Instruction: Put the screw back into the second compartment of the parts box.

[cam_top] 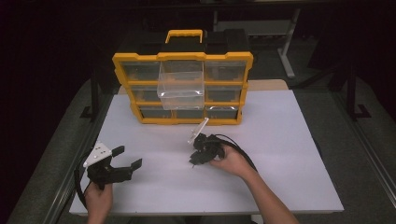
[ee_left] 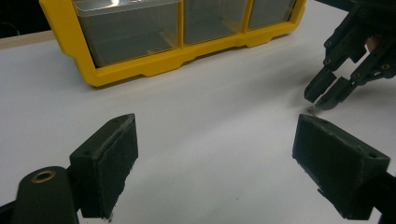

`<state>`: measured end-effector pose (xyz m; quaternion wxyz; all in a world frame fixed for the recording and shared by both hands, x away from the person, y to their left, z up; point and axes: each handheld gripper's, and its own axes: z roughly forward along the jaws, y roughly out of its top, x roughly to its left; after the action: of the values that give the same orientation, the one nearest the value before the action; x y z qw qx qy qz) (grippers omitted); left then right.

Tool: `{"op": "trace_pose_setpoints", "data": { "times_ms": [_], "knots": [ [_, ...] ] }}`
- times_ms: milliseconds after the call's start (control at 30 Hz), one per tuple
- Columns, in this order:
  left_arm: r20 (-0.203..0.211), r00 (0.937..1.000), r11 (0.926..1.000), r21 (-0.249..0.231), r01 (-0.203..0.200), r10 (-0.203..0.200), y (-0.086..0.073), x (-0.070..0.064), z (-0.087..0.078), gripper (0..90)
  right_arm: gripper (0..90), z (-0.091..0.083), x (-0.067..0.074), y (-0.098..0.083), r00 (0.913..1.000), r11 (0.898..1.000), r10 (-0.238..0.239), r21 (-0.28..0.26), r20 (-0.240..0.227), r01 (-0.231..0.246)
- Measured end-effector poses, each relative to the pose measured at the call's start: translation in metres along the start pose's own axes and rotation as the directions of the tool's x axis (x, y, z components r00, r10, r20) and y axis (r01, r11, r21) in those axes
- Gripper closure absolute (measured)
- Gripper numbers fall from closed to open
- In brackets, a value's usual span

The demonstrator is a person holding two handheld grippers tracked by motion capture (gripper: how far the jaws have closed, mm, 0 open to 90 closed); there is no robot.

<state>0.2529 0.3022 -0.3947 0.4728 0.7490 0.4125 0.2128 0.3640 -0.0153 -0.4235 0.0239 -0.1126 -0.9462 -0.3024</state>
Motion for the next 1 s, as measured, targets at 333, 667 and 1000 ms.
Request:
{"op": "trace_pose_setpoints", "data": {
  "times_ms": [333, 667, 1000],
  "knots": [
    [0.001, 1.0, 1.0, 0.001, 0.004, -0.004, -0.0003, 0.0006, 0.0002, 13.9, 71.9, 0.0092, 0.0027, -0.0004, 0.9973, 0.995, -0.072, 0.066, -0.014, 0.072],
    [0.001, 1.0, 1.0, 0.001, 0.0, 0.0, -0.0002, 0.0, 0.0002, 13.9, 86.6, 0.0082, 0.0028, -0.0011, 0.997, 0.994, -0.064, 0.086, 0.042, 0.06],
    [0.0, 1.0, 1.0, 0.0, 0.004, -0.004, -0.0002, 0.0007, 0.0002, 13.9, 87.4, 0.0039, -0.0008, -0.005, 0.9998, 0.998, 0.011, 0.06, 0.017, -0.011]
  ]
}}
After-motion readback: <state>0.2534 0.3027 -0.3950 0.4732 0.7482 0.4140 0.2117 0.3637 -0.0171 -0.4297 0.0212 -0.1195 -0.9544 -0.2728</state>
